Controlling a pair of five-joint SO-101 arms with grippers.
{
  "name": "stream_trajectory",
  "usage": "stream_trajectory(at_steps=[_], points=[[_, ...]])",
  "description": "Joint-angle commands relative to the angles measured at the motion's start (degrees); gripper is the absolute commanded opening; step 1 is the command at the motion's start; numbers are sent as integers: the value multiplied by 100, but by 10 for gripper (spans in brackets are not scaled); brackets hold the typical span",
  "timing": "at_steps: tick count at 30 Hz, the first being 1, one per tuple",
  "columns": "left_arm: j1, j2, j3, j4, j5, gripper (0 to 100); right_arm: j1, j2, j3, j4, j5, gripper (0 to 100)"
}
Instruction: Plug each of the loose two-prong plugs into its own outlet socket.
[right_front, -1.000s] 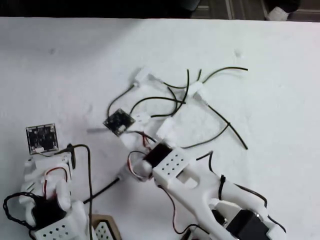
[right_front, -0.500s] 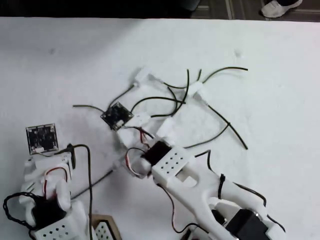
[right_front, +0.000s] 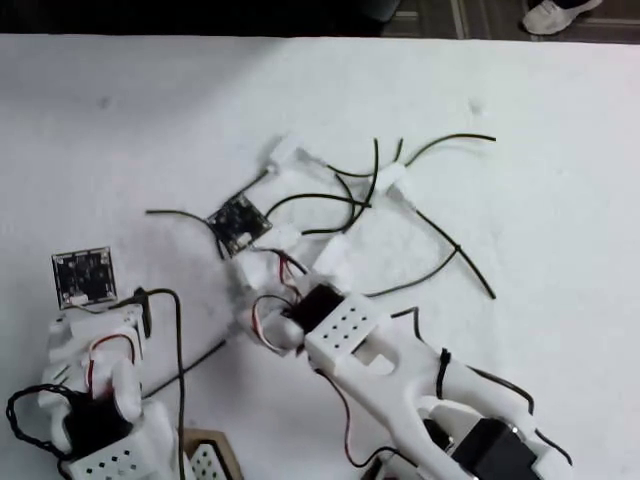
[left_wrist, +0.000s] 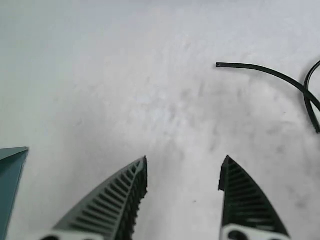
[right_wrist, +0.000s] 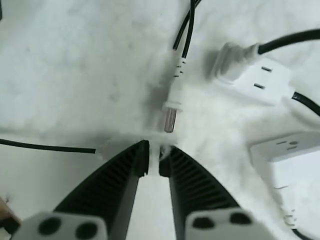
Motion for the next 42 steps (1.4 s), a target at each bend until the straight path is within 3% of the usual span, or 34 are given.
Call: stream_trajectory(at_steps=[1,12,19,26,29,33,42], points=[[66,-75,-26,-123,-44,238,-66,-13,158,-84,273,19],[66,-75,-26,-123,-44,238,-31,-110,738,154,835,19],[66,-75,-26,-123,-44,238,-57,-1095,545,224,826,19],[66,-75,-26,-123,-44,238,-31,-1446,686,-602,484,24],[66,-75,-26,-123,-44,238,-31,-1209,475,-541,642,46],[66,-75,-26,-123,-44,238,-31,-435,-589,338,651,102],[66,-75,70,-246,-44,238,-31,2035,-2752,954,659,105]])
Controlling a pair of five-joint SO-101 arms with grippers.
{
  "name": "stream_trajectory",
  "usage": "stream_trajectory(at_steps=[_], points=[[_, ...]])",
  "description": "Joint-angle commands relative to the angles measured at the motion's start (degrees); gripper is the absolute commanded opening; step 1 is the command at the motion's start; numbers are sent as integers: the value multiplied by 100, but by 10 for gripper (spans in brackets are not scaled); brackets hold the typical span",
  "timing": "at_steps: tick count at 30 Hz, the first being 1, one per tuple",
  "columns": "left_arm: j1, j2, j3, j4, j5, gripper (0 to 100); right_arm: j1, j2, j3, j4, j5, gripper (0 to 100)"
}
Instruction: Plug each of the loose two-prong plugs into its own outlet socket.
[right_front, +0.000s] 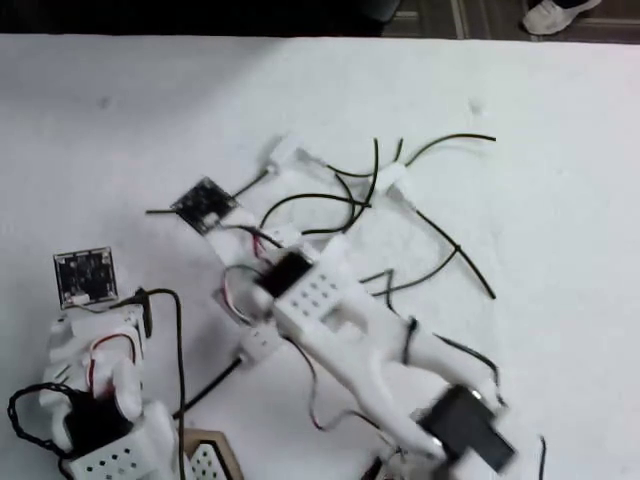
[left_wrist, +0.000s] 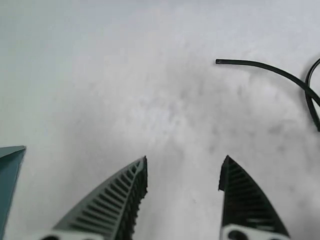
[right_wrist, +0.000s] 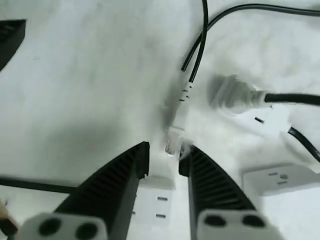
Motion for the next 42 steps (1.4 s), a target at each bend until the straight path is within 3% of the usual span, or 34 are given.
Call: stream_trajectory(at_steps=[1,11,33,37,42], points=[[66,-75,-26,-167,-44,238,-4,699,-835,57,70,105],[66,-75,-26,-167,-44,238,365,1868,-1749,75,88,105],[66,-75,-26,-167,-44,238,400,2387,-1776,426,97,101],[66,-75,-26,-167,-44,238,409,2396,-1943,435,97,18],[66,-75,-26,-167,-44,238,391,2255,-2110,708,88,17]])
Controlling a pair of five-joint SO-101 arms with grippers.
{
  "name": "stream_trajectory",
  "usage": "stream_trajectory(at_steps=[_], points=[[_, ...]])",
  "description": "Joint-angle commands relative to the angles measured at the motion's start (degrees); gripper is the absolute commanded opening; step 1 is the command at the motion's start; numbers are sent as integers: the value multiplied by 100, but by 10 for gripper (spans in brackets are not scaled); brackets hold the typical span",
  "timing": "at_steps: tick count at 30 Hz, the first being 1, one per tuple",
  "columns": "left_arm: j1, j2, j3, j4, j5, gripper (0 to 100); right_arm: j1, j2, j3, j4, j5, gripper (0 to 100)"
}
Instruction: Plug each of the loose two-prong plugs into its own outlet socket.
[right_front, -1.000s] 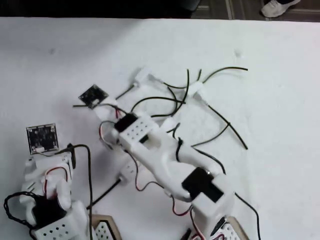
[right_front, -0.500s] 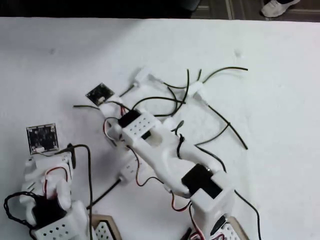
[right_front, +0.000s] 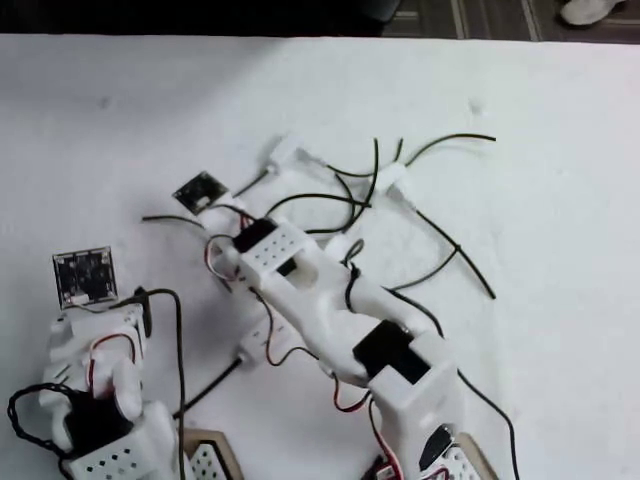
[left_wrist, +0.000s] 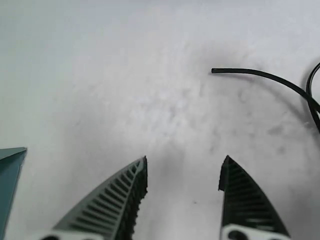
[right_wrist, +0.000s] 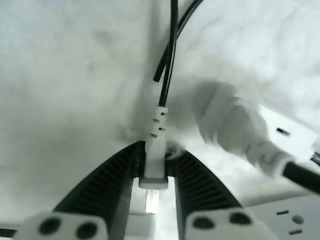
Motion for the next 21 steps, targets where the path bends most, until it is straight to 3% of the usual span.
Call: stream_trajectory(at_steps=[1,10,16,21], points=[[66,-75,-35,-141,-44,238,31,-295,-308,303,44,18],[92,-75,-290,-193,18,238,40,-2264,-281,1613,0,17],[664,-75,-1160,-132,35,238,40,-3802,-114,2369,-9,17],[1244,-75,-1978,-176,1125,238,40,-5191,712,2290,-246,17]])
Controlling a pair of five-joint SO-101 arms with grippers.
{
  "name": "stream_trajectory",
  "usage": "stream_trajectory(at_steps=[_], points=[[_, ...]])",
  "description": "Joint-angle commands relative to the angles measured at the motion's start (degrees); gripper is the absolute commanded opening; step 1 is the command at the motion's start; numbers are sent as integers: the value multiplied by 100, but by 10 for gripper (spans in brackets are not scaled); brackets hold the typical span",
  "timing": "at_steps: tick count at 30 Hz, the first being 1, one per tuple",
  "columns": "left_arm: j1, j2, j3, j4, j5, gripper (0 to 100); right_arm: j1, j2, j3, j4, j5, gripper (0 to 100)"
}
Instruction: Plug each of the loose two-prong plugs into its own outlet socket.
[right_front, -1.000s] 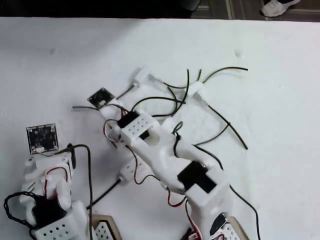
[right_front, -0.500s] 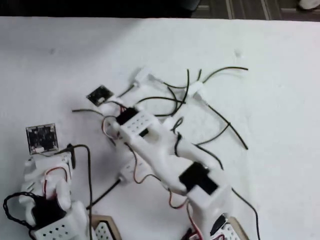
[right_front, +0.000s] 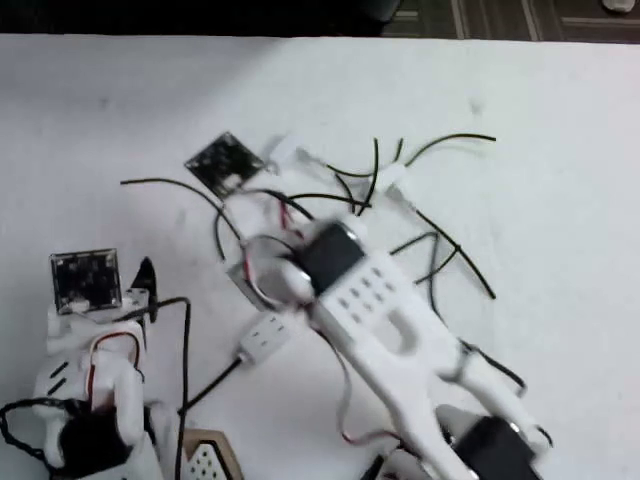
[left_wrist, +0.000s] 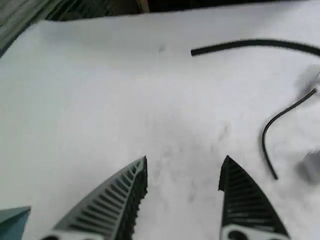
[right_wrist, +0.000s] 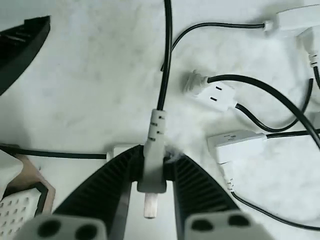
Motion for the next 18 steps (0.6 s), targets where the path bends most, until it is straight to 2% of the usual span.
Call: stream_trajectory(at_steps=[1,8,14,18], points=[[514,-40,-888,-176,1020,238,40,-1209,431,-66,-273,17],[1525,-31,-1380,-176,1486,238,31,-3327,1829,-831,-360,17],[2809,-31,-1389,-141,1503,238,-593,-4558,2716,-1349,-369,17],[3486,-31,-1398,-149,1477,238,-840,-4796,3130,-1596,-360,17]])
